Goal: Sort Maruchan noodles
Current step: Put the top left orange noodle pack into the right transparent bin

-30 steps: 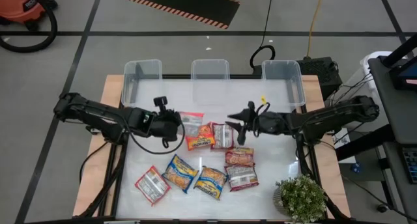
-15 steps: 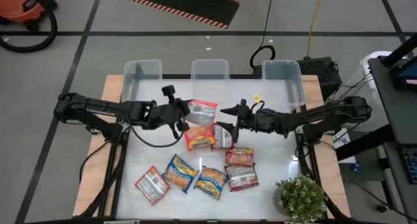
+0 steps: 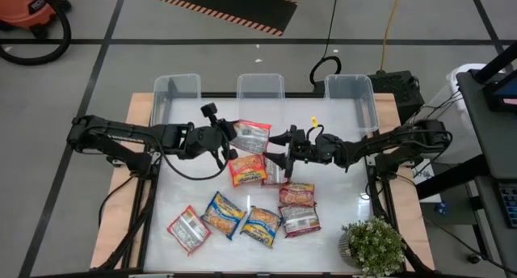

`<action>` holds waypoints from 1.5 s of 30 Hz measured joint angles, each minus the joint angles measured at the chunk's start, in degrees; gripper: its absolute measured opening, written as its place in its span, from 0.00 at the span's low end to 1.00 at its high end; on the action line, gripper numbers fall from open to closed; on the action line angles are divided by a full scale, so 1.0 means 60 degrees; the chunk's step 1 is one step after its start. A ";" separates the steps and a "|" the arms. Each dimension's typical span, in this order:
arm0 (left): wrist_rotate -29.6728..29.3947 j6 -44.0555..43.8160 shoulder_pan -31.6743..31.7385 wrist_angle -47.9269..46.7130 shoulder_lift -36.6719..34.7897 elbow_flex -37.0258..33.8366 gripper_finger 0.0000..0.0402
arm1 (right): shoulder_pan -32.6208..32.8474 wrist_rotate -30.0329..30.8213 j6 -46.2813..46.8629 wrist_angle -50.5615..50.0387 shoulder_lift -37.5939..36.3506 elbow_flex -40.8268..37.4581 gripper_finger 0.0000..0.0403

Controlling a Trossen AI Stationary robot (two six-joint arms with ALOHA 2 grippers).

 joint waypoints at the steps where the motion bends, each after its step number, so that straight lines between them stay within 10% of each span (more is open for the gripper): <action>1: -0.0003 -0.0014 -0.0029 0.0043 0.0000 0.0000 0.01 | -0.0052 0.0002 0.0074 0.0112 0.0028 0.0000 0.70; 45: 0.0334 -0.0147 -0.0242 0.1725 0.0770 -0.0004 0.06 | -0.0986 -0.1179 -0.0700 -0.0141 -0.0234 0.0004 0.30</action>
